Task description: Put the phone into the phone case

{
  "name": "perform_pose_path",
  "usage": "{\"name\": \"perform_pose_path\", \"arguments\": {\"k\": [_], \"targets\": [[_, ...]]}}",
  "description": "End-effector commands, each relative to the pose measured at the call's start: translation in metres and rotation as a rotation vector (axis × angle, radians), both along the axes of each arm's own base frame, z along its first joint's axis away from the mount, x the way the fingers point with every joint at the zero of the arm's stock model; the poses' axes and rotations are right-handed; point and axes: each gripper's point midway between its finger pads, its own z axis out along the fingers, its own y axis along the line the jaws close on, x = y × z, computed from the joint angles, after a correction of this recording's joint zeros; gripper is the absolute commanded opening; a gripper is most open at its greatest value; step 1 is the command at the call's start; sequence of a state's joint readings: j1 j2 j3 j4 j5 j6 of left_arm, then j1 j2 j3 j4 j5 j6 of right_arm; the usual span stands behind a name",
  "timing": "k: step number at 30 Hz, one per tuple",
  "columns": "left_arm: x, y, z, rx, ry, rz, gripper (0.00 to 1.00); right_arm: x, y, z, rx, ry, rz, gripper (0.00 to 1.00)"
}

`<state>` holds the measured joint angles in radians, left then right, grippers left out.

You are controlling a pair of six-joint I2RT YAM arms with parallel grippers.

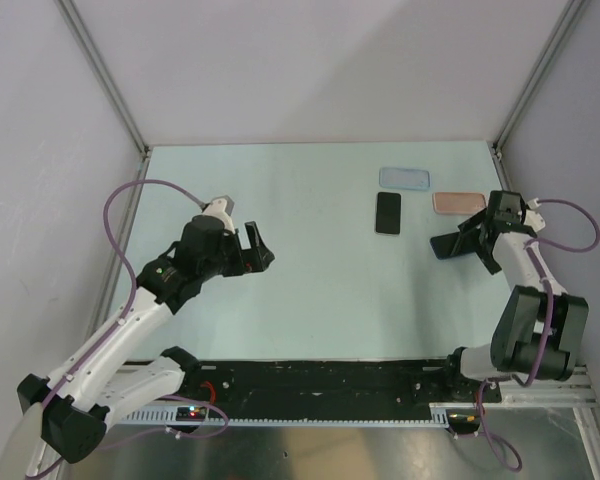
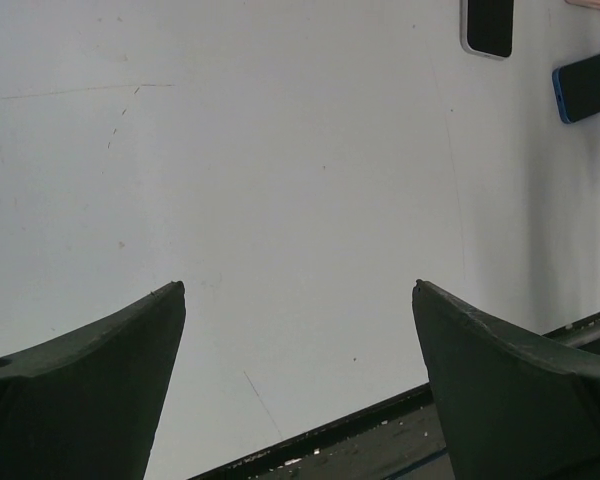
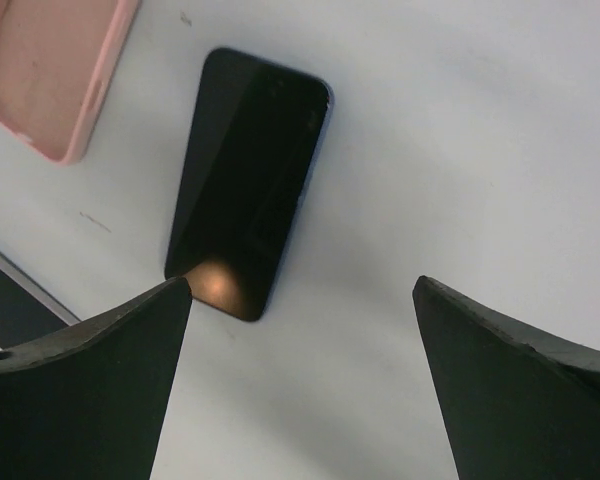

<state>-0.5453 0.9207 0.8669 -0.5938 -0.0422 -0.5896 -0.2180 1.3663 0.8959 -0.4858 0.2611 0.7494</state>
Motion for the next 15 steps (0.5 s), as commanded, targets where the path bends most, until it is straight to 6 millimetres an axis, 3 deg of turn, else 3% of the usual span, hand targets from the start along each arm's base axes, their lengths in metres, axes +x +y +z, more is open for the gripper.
{"name": "perform_pose_path", "arguments": {"k": [1,7,15], "targets": [[0.001,-0.001,0.015,-0.007,-0.041,-0.04,0.98,0.039,-0.012,0.01,0.015,-0.055,-0.029,1.0],[-0.001,0.001,0.016,-0.016,-0.047,-0.043,0.98,0.079,-0.017,-0.016,0.082,0.009,-0.067,1.0],[-0.001,0.003,0.019,-0.031,-0.051,-0.045,0.98,0.087,-0.026,-0.048,0.093,0.14,-0.176,0.96]]}}
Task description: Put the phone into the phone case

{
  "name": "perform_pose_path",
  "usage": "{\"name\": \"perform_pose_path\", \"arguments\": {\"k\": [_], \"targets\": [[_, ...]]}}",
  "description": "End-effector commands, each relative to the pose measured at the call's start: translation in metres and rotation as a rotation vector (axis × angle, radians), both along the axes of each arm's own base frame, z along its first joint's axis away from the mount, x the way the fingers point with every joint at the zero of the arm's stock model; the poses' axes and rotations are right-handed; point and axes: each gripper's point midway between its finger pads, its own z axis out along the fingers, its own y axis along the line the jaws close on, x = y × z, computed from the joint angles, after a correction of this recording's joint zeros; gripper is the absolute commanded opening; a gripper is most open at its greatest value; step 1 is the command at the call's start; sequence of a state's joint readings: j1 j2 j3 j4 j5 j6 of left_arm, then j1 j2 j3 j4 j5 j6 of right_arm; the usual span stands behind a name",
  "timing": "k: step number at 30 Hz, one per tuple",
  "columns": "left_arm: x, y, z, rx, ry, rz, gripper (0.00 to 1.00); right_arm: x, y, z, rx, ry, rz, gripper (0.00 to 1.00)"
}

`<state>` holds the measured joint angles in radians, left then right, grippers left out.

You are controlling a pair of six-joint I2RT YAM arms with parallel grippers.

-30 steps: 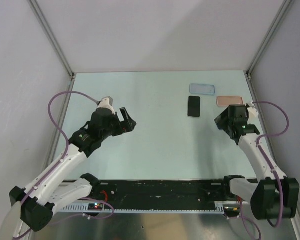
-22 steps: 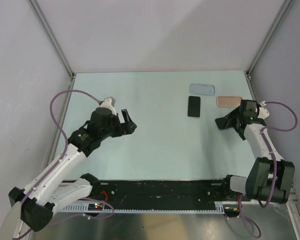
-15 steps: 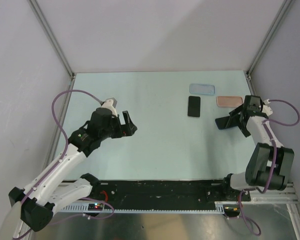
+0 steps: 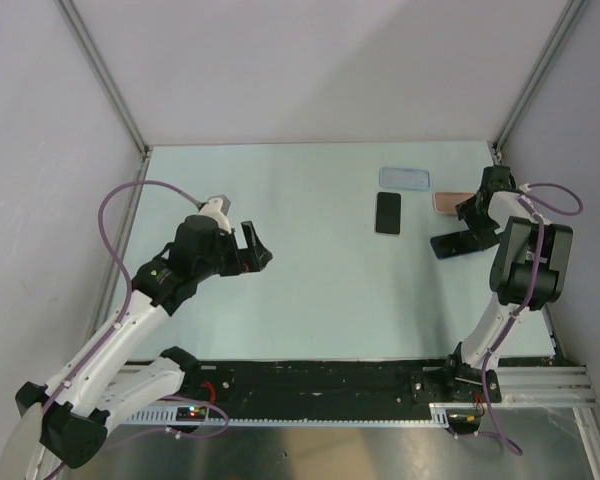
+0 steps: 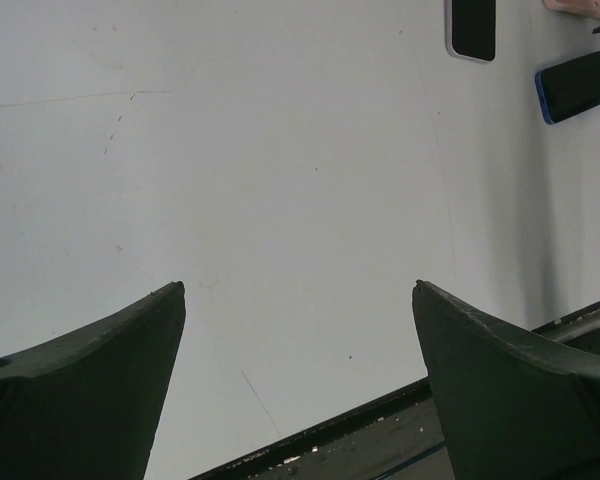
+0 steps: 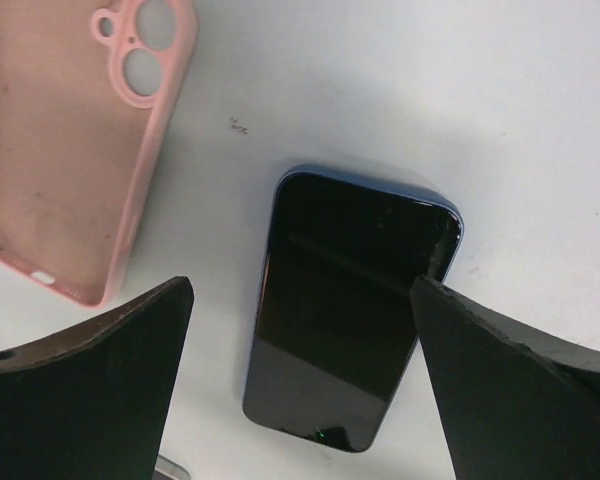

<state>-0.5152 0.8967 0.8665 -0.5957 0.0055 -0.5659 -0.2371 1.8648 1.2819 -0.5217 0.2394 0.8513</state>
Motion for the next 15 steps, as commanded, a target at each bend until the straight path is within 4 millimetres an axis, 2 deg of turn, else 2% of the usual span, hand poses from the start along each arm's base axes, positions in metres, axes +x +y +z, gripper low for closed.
{"name": "perform_pose_path", "arguments": {"k": [1,10,15], "targets": [[0.001,0.0,0.012,-0.015,-0.033,-0.024,0.98,-0.001,-0.005,-0.003,-0.003,0.049,-0.087,0.96],[0.002,0.0,0.011,-0.021,-0.024,-0.028,0.98,0.0,0.001,-0.013,-0.002,0.103,-0.127,0.94],[0.001,0.001,0.009,-0.024,-0.017,-0.025,0.98,-0.001,0.0,0.001,-0.026,0.088,-0.123,0.94]]}}
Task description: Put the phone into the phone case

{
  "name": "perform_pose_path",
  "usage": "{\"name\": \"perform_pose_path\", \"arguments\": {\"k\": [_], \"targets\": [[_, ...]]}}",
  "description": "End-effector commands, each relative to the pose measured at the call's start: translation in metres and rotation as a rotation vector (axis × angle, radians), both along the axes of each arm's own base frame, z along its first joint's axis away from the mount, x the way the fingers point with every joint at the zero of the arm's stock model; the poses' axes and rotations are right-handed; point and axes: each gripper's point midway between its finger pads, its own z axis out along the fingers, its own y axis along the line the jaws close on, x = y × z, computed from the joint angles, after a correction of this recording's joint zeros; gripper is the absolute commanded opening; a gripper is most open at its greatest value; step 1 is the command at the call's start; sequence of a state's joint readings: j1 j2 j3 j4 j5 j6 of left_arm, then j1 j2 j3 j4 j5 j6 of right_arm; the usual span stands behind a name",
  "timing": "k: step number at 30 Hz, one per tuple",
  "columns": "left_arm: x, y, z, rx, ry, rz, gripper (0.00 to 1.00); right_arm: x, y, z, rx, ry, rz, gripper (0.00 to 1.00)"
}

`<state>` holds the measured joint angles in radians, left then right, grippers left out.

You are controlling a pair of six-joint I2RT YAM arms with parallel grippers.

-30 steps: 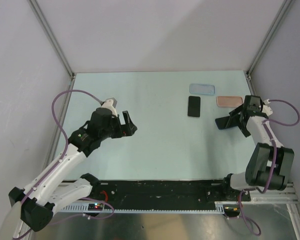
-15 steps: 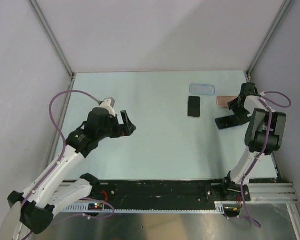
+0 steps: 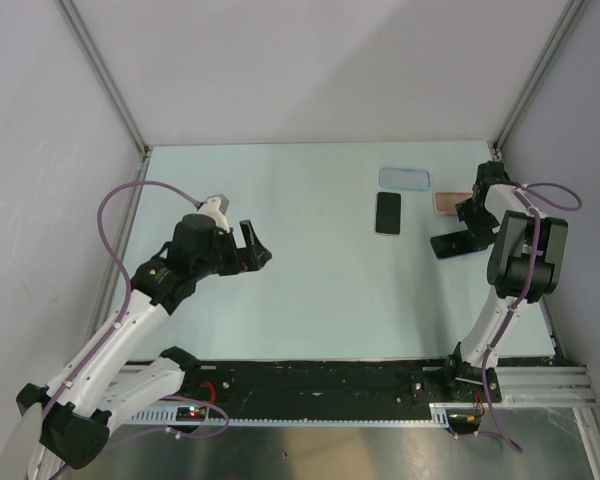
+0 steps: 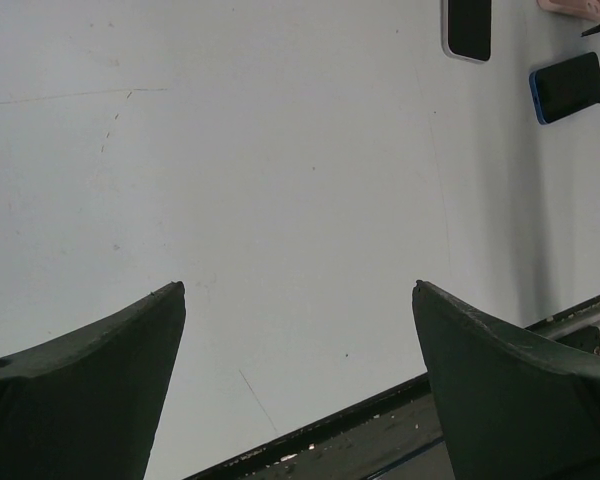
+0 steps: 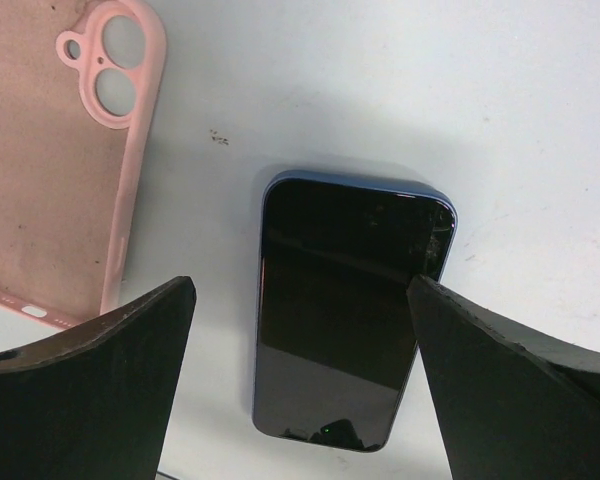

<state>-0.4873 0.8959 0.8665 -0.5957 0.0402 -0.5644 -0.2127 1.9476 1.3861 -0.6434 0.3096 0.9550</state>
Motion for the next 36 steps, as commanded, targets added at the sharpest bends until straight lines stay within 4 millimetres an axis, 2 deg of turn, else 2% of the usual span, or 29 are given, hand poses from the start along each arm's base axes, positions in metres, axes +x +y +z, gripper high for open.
{"name": "perform_pose_path", "arguments": {"k": [1,7,11,20,36], "targets": [[0.0,-0.001,0.008,-0.009,-0.023,-0.023,0.98,-0.002,0.0,0.014,-0.025,0.007,-0.025,0.94],[0.001,0.0,0.007,-0.009,-0.02,-0.017,0.98,-0.002,-0.002,0.034,-0.053,-0.005,-0.028,0.94],[0.002,0.001,0.007,-0.01,-0.02,-0.011,0.98,-0.007,-0.004,0.036,-0.059,0.02,-0.059,0.94],[0.002,0.002,0.006,-0.008,-0.016,-0.005,0.98,-0.013,0.001,0.018,-0.008,0.082,-0.102,0.96],[0.005,0.004,0.004,-0.007,-0.005,0.004,0.98,-0.005,0.001,-0.008,0.034,0.106,-0.115,1.0]]}}
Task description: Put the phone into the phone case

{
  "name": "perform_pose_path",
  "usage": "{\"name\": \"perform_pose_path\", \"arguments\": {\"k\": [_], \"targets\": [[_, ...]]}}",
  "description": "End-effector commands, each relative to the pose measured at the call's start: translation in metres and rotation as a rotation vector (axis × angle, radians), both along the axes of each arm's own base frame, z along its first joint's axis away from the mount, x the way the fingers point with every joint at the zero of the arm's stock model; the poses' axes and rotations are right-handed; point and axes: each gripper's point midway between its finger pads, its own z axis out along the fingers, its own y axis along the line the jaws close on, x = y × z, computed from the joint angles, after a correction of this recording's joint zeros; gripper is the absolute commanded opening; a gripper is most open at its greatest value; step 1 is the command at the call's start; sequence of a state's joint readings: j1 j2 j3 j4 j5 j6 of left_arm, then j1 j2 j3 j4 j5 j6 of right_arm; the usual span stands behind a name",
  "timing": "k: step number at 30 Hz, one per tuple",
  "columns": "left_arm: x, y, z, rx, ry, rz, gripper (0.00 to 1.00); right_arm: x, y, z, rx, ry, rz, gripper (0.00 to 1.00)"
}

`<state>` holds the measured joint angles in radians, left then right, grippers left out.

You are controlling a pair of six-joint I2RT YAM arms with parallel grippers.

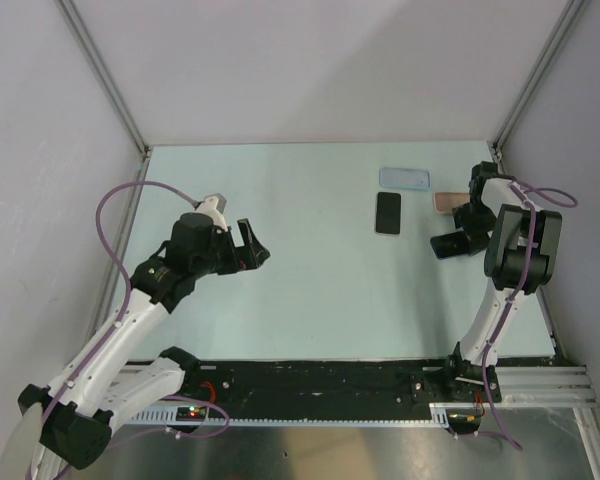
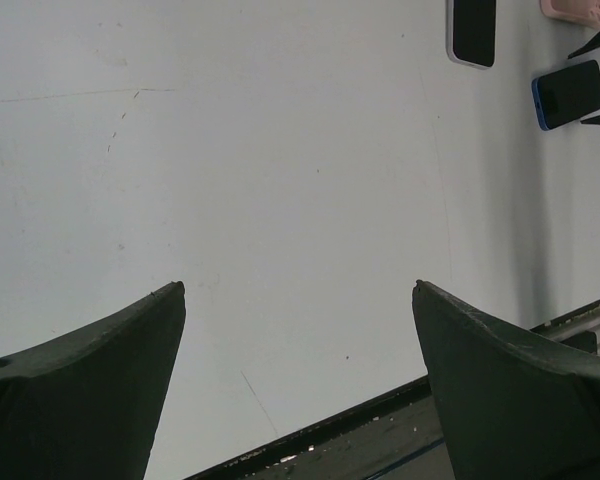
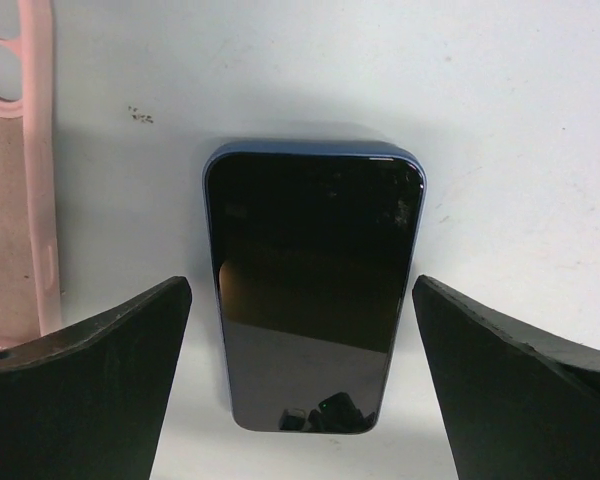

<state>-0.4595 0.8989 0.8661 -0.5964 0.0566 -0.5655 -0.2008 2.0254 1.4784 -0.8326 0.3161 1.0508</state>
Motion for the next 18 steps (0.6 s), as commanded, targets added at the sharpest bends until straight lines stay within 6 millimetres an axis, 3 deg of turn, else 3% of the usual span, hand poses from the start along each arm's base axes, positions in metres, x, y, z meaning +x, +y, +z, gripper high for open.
{"name": "perform_pose_path", "arguments": {"k": [1,10,18], "targets": [[0.002,0.0,0.005,-0.001,-0.014,-0.01,0.98,0.012,-0.008,0.003,-0.017,-0.023,-0.036,1.0],[0.003,0.0,0.007,-0.006,-0.017,-0.002,0.98,0.006,-0.002,-0.013,-0.011,0.032,0.015,0.93],[0.002,-0.001,0.007,-0.029,-0.004,0.008,0.98,-0.006,0.015,-0.007,-0.062,0.076,0.145,0.71]]}}
